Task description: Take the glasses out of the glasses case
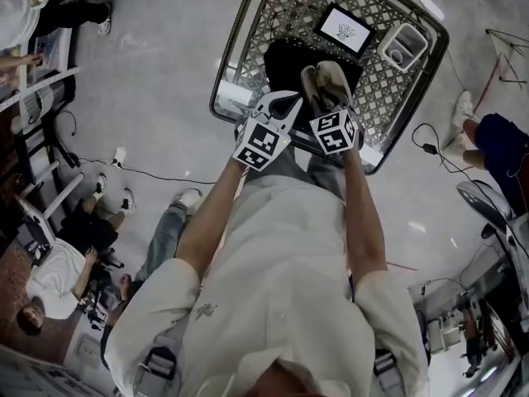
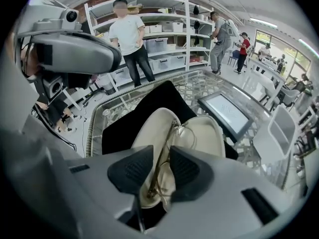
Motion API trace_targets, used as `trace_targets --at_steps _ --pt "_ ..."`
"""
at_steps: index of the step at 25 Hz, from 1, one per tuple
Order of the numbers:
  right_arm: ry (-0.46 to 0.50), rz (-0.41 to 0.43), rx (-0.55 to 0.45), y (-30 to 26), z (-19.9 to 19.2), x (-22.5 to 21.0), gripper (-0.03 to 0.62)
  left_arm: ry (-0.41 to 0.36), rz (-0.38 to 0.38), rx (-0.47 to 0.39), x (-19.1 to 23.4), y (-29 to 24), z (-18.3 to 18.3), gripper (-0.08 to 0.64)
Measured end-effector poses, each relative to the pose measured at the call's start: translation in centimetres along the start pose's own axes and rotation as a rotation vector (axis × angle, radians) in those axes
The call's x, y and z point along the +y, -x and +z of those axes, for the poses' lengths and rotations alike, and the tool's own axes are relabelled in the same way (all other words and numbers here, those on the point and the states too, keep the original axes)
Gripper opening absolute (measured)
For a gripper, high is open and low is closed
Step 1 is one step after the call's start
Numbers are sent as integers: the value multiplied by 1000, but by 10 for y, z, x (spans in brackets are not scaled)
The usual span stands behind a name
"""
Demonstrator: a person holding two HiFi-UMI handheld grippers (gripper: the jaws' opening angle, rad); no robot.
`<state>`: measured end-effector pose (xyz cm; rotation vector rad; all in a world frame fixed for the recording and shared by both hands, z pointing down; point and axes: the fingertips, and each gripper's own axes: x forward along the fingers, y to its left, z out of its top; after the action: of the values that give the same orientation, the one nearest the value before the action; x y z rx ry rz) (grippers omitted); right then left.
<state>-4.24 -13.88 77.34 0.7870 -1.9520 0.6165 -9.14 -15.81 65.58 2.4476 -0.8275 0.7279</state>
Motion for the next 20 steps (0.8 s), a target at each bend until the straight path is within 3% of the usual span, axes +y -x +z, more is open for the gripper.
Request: trace_targets --at_steps 6,10,20 --pt "3 -1 44 -14 -9 1 104 -3 -4 11 0 3 -4 12" --pt "15 -19 47 -24 -9 -1 62 -7 -6 10 -1 6 -3 12" --pt "-58 -16 30 -24 -7 -3 26 -7 0 9 -3 8 -5 12"
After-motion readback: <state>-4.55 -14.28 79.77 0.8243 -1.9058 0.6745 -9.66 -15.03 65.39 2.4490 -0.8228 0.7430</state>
